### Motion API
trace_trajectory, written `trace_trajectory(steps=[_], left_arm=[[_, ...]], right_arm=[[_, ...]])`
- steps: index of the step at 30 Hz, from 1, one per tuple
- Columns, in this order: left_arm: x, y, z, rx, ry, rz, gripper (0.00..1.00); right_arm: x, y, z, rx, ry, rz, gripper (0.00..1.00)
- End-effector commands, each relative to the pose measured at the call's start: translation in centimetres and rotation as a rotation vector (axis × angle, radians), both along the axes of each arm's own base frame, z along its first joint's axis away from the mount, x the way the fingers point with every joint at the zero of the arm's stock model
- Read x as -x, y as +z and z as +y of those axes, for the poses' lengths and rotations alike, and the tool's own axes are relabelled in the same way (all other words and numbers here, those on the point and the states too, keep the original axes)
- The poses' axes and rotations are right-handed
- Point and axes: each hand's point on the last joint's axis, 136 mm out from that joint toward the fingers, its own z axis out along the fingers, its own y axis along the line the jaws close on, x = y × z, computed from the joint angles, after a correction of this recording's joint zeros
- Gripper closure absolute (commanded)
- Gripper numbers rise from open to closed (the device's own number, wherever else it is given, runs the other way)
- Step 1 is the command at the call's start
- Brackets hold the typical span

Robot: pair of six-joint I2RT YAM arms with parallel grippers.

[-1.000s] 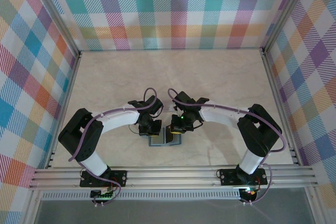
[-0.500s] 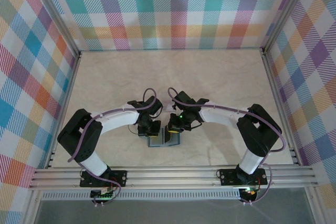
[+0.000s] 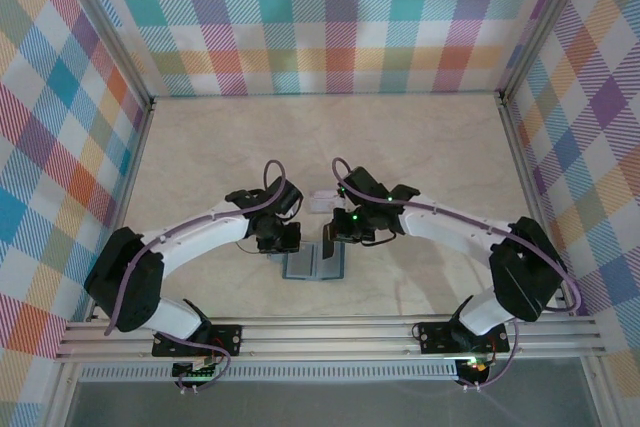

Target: Take the credit cards out of the card holder

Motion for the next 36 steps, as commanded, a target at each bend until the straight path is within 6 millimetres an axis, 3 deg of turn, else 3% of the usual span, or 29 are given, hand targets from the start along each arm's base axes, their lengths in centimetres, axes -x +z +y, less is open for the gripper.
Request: trace_trajectory(steps=[1, 8, 12, 16, 20, 27, 36], left_arm=[[-0.3, 1.3, 0.7, -0.006, 0.016, -0.034, 0.88], [0.1, 0.9, 2.0, 0.026, 0.051, -0.030, 0.87], [0.4, 0.6, 3.0, 0.025, 0.064, -0.025, 0.87], [0.7, -0.3, 4.5, -0.002, 0.086, -0.029, 0.86], [1.5, -1.9, 4.9, -0.023, 0.075, 0.010, 0.86], [2.2, -2.8, 4.9, -0.009, 0.084, 0.039, 0.86], [2.2, -2.7, 4.9, -0.011, 0.091, 0.044, 0.86]], right_arm=[[-1.5, 2.1, -1.0, 0.061, 0.088, -0.126, 1.00], [-5.6, 5.6, -0.9, 0.236, 0.481, -0.483, 1.00], [-7.9, 6.5, -0.6, 0.377, 0.787, -0.684, 1.00], [-9.3, 6.1, 0.2, 0.438, 1.073, -0.796, 1.00], [-10.9, 5.5, 0.3, 0.468, 1.229, -0.765, 1.00], [-13.9, 4.0, 1.0, 0.455, 1.316, -0.716, 1.00], [-14.5, 1.2, 1.5, 0.420, 1.391, -0.594, 1.00]])
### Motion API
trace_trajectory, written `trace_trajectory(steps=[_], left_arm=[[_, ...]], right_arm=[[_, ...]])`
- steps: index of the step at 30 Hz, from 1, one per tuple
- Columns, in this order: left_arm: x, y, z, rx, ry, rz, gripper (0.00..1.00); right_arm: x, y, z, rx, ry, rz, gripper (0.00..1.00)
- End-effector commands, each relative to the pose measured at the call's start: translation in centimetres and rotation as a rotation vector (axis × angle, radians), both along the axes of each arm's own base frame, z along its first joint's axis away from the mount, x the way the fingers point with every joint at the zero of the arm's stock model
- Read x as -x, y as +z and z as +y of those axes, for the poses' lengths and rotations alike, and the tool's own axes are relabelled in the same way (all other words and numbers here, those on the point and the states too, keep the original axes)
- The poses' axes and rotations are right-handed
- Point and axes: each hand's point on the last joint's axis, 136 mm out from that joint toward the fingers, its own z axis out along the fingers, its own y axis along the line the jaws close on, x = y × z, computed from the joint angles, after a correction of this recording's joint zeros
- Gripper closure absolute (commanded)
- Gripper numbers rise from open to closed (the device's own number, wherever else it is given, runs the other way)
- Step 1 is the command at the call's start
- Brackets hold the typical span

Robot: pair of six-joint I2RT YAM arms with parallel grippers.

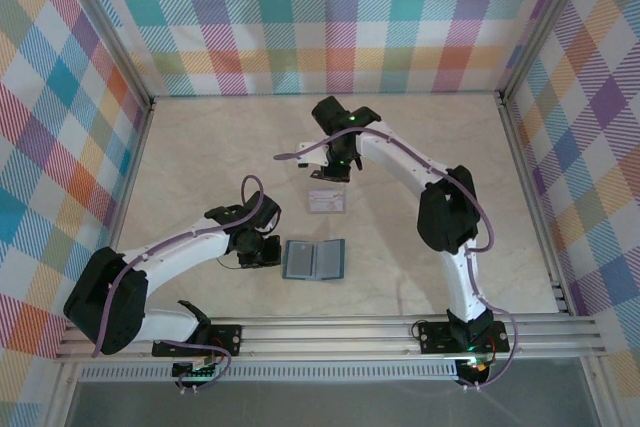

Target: Take the credit cards out of the card holder

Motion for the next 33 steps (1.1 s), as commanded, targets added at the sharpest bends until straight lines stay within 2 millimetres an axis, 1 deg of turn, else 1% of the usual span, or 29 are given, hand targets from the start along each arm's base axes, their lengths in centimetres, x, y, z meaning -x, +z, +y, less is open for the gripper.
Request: trace_trajectory(steps=[1, 4, 6, 8, 9, 10, 12, 14, 17, 19, 24, 28, 31, 33], left_arm=[[0.0, -0.1, 0.1, 0.002, 0.006, 0.009, 0.86], [0.1, -0.1, 0.2, -0.003, 0.002, 0.014, 0.86], [0.1, -0.1, 0.3, -0.006, 0.006, 0.016, 0.86], [0.1, -0.1, 0.3, -0.009, 0.006, 0.015, 0.86], [0.1, -0.1, 0.4, -0.011, 0.005, 0.014, 0.86], [0.1, -0.1, 0.4, -0.015, 0.007, 0.014, 0.86], [0.0, -0.2, 0.5, -0.021, 0.008, 0.012, 0.86], [0.0, -0.3, 0.5, -0.023, 0.005, 0.015, 0.86], [0.0, -0.3, 0.4, -0.022, 0.005, 0.016, 0.86], [0.0, -0.3, 0.5, -0.024, 0.005, 0.015, 0.86], [-0.1, -0.1, 0.4, -0.023, 0.002, 0.014, 0.86], [-0.3, 0.1, 0.2, -0.021, 0.000, 0.012, 0.86], [-0.4, 0.5, 0.2, -0.018, 0.000, 0.005, 0.86], [-0.5, 0.7, 0.1, -0.013, 0.002, 0.001, 0.86]], right_arm=[[1.6, -0.8, 0.2, 0.013, 0.064, 0.090, 1.00], [1.3, -1.3, 0.4, 0.022, 0.064, 0.103, 1.00], [0.9, -1.5, 0.5, 0.033, 0.062, 0.097, 0.97], [-0.3, -1.7, 0.4, 0.047, 0.041, 0.050, 0.84], [-1.6, -1.6, 0.5, 0.054, 0.015, -0.010, 0.76], [-2.9, -1.3, 0.4, 0.058, -0.014, -0.072, 0.70], [-4.3, -0.4, 0.6, 0.040, -0.044, -0.150, 0.65], [-4.8, 0.5, 1.0, 0.002, -0.061, -0.190, 0.63], [-5.1, 1.4, 1.3, -0.042, -0.076, -0.227, 0.61], [-5.2, 1.4, 1.3, -0.054, -0.085, -0.238, 0.60], [-4.7, -0.1, 1.1, -0.037, -0.088, -0.207, 0.59], [-3.5, -1.3, 1.2, -0.034, -0.074, -0.155, 0.59], [-3.1, -1.7, 1.1, -0.025, -0.072, -0.142, 0.59], [-3.0, -1.3, 1.3, -0.033, -0.075, -0.147, 0.59]])
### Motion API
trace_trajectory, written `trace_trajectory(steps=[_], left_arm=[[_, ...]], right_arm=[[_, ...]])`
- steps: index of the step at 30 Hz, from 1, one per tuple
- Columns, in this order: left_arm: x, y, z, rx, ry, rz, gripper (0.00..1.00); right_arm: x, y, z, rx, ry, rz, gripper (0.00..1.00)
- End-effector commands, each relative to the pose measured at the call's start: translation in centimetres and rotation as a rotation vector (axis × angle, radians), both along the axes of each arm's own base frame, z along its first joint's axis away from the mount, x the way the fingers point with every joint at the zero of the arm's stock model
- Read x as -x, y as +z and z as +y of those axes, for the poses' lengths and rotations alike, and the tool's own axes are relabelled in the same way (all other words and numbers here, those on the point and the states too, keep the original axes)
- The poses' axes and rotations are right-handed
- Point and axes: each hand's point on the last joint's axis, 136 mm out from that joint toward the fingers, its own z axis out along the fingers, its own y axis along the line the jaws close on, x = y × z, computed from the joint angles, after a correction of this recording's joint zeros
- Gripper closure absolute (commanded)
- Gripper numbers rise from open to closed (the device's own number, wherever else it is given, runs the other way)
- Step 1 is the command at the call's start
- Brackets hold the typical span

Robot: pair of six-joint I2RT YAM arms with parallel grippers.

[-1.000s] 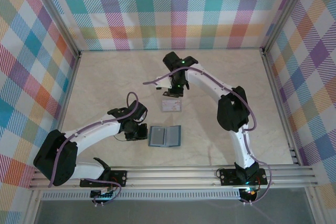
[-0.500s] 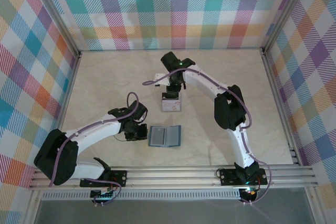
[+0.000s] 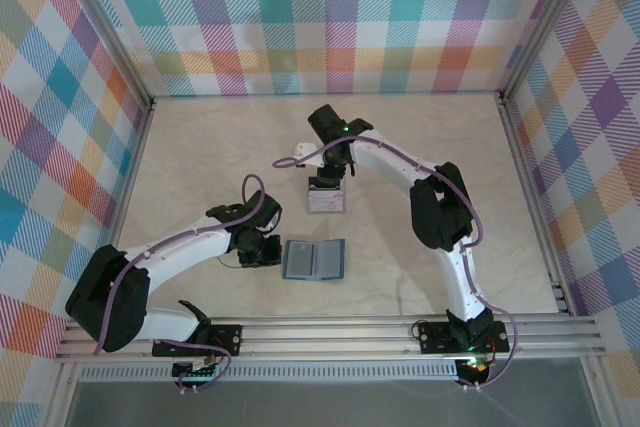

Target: Take the credit cards out of the card holder

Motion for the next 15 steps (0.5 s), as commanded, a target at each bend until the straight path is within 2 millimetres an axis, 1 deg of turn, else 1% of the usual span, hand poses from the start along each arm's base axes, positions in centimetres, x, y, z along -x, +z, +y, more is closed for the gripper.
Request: trace_trajectory(steps=[1, 5, 8, 10, 12, 15], left_arm=[[-0.4, 0.8, 0.1, 0.000, 0.003, -0.007, 0.86], [-0.9, 1.1, -0.3, 0.014, 0.002, -0.023, 0.86], [-1.3, 1.2, -0.8, 0.026, -0.002, -0.024, 0.87], [-1.7, 1.2, -1.3, 0.035, -0.009, -0.025, 0.87], [-2.0, 1.1, -1.4, 0.031, -0.013, -0.023, 0.88], [-2.3, 0.6, -1.2, 0.009, -0.017, -0.011, 0.89]], right_arm=[[0.9, 2.2, 0.8, -0.057, -0.005, -0.008, 0.59], [1.4, 4.6, 1.4, -0.129, -0.047, -0.029, 0.59], [2.4, 6.6, 1.6, -0.218, -0.123, -0.017, 0.59], [3.5, 8.0, 1.6, -0.303, -0.200, 0.023, 0.59], [4.8, 9.1, 1.7, -0.384, -0.274, 0.077, 0.59], [6.7, 10.1, 1.3, -0.501, -0.420, 0.153, 0.59]])
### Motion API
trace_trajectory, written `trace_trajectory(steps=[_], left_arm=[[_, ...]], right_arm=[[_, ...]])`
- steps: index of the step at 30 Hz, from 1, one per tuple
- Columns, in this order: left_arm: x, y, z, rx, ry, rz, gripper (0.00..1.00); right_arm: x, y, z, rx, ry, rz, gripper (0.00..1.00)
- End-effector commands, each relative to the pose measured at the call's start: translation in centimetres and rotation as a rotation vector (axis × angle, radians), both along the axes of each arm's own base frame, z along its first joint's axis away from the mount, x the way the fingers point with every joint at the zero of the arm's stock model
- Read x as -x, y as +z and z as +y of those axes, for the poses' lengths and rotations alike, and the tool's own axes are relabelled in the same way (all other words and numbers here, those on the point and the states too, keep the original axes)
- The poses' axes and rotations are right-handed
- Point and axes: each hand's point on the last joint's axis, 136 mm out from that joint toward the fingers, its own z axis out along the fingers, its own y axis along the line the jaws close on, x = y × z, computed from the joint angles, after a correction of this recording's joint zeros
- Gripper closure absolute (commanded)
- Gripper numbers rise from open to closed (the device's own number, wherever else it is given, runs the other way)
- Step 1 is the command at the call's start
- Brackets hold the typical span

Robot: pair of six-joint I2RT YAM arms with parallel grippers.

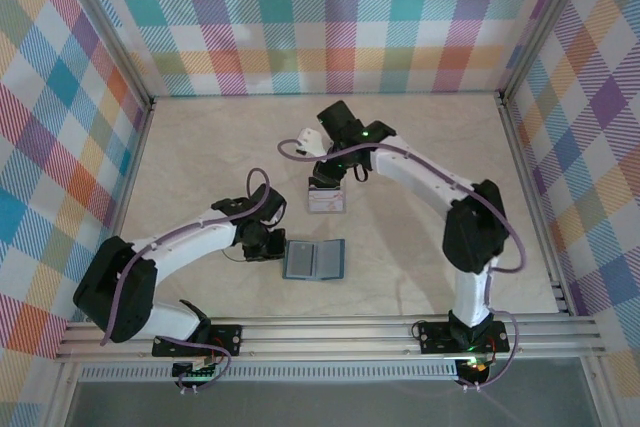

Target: Take the credit cards out of the card holder

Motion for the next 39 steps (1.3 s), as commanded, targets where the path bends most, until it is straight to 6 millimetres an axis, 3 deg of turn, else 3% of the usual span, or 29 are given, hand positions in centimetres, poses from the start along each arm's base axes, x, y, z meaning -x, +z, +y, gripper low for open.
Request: trace_trajectory(steps=[1, 9, 22, 29, 34, 39], left_arm=[[-1.0, 0.2, -0.3, 0.009, -0.014, -0.008, 0.89], [-0.8, -1.6, 0.7, -0.068, -0.029, 0.025, 0.89], [1.9, -3.8, 1.5, -0.055, -0.027, 0.105, 0.89], [2.7, -3.0, 1.2, 0.004, -0.006, 0.098, 0.90], [1.5, -1.7, 1.3, 0.011, 0.014, 0.019, 0.89], [0.8, -2.2, 1.1, 0.013, 0.018, 0.030, 0.90]], right_arm=[[2.5, 1.9, 0.7, -0.225, -0.186, 0.141, 0.59], [7.7, 0.2, 0.1, -0.442, -0.399, 0.376, 0.60], [14.6, -5.4, 0.5, -0.390, -0.617, 0.701, 0.64], [17.5, -6.8, 3.1, -0.380, -0.637, 0.879, 0.67], [19.0, -7.7, 5.6, -0.384, -0.622, 0.996, 0.69], [19.1, -8.8, 7.4, -0.371, -0.647, 1.043, 0.75]])
